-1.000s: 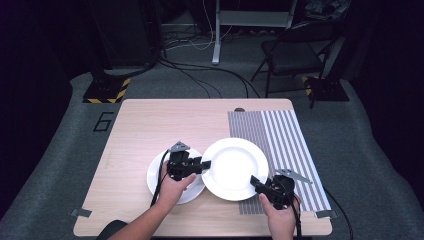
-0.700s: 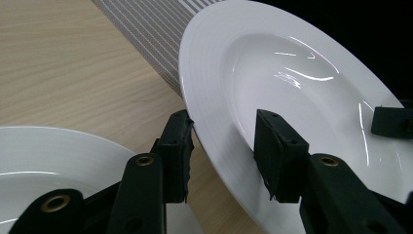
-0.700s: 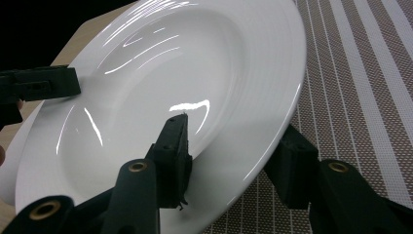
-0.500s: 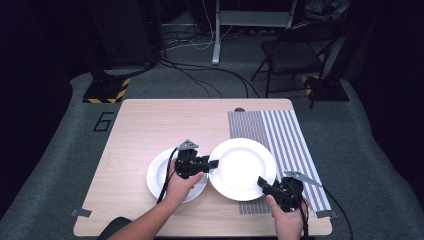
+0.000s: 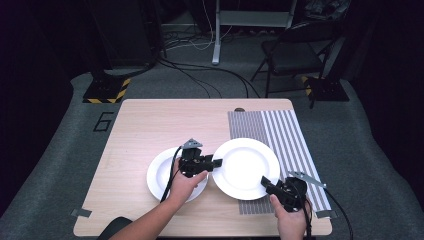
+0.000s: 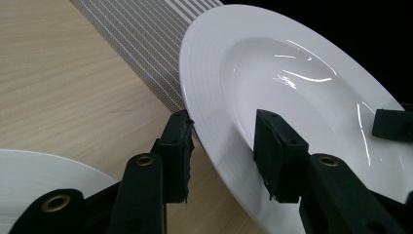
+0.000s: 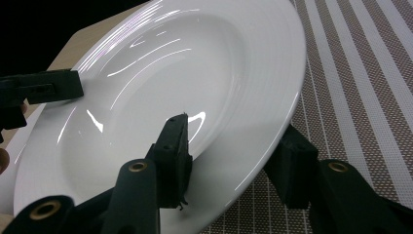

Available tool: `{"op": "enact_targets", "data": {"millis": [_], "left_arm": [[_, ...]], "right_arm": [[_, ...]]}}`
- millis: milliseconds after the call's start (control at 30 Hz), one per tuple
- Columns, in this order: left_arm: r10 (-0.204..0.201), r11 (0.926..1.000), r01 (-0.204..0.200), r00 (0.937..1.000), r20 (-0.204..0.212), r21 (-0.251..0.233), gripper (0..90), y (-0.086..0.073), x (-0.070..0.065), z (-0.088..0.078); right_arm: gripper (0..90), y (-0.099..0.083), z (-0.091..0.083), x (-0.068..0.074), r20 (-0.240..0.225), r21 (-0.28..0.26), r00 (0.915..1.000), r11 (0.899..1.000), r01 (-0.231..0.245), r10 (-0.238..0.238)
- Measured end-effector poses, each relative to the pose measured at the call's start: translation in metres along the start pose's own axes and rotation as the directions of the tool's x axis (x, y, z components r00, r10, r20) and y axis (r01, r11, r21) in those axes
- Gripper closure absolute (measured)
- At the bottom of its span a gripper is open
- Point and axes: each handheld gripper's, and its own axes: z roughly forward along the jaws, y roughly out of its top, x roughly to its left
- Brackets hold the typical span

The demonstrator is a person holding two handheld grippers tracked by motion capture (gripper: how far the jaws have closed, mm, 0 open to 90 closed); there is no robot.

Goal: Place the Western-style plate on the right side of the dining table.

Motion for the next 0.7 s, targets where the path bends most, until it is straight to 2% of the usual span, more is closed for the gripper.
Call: {"op": "enact_targets", "data": {"millis": [467,700], "left_arm": [[0.015,0.9999,-0.015,0.9999,0.005,0.004,58.7,0.005,-0.008,0.012],[0.002,1.0000,-0.002,0.9999,0.013,-0.007,58.7,0.008,-0.012,0.018]], "right_arm": [[54.0,0.004,-0.005,-0.012,0.021,-0.009,0.9997,1.000,-0.013,0.013],[54.3,0.007,-0.009,-0.016,0.026,-0.012,0.9996,1.000,-0.014,0.014]]}}
